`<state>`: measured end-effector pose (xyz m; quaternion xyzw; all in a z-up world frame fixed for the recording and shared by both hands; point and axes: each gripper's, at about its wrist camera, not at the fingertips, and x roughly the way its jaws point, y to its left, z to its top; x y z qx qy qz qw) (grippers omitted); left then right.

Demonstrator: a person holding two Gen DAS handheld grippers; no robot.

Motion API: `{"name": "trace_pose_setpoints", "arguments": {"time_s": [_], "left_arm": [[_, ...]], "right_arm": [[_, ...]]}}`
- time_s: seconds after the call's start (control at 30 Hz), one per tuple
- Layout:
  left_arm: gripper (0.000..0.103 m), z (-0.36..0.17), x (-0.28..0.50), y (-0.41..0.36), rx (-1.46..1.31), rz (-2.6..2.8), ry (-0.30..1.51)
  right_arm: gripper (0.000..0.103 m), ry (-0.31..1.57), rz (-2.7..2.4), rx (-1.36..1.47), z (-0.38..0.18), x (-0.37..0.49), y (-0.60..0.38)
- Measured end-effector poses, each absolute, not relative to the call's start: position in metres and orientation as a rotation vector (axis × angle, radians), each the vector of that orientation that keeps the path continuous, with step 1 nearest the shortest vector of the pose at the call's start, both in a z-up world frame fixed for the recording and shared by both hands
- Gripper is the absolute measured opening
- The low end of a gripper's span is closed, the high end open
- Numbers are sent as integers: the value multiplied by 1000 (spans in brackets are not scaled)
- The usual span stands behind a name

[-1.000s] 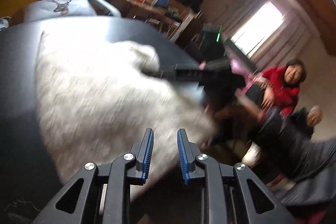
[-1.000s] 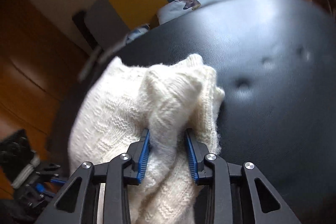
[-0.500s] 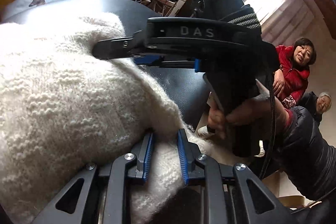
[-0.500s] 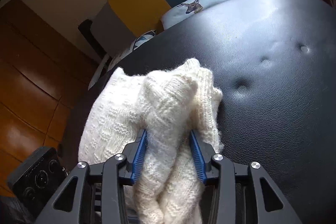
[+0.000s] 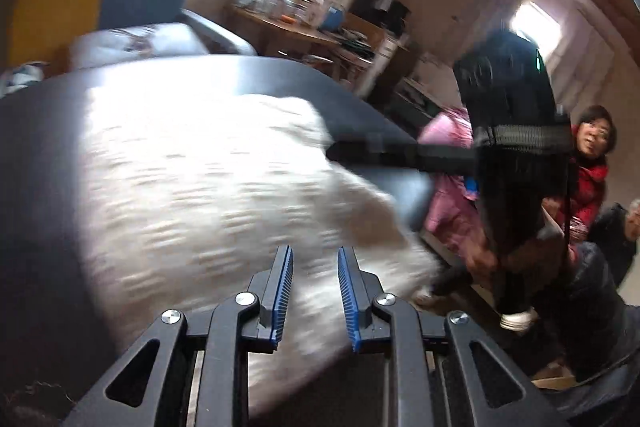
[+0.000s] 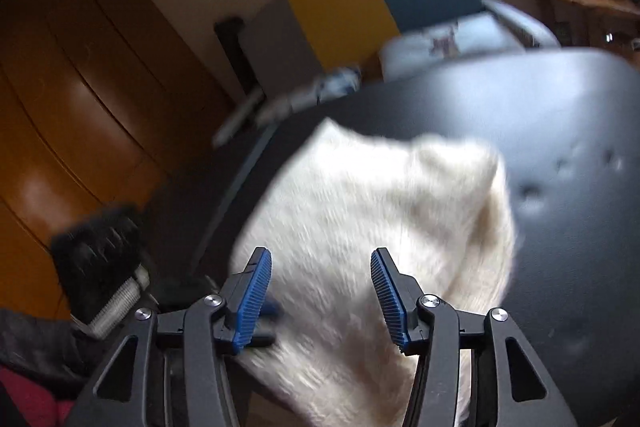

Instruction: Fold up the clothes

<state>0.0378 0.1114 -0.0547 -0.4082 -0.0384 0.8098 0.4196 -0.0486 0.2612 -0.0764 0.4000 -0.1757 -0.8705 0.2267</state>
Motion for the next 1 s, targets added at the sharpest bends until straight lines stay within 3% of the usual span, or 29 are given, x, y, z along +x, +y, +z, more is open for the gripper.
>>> {"name": "trace_pose_setpoints", "arguments": {"time_s": [0.17,0.4,0.6,0.8,1.0], "left_arm": [[22,-90,30,102,-1154,1995,-163],[23,-74,45,86,-1091,2042,-179],[23,-51,51,57,-981,2131,-234],[23,-60,25,49,-981,2156,-261],[23,-73,23,61,-985,2137,-189]], "right_arm": [[42,-581,-2390,1159,-114,-50,276],[41,-628,-2380,1154,-108,-51,287],[59,-498,-2431,1097,-56,-53,279],[59,-433,-2294,1010,-23,-108,239],[59,-307,-2179,1207,-57,-202,179]]}}
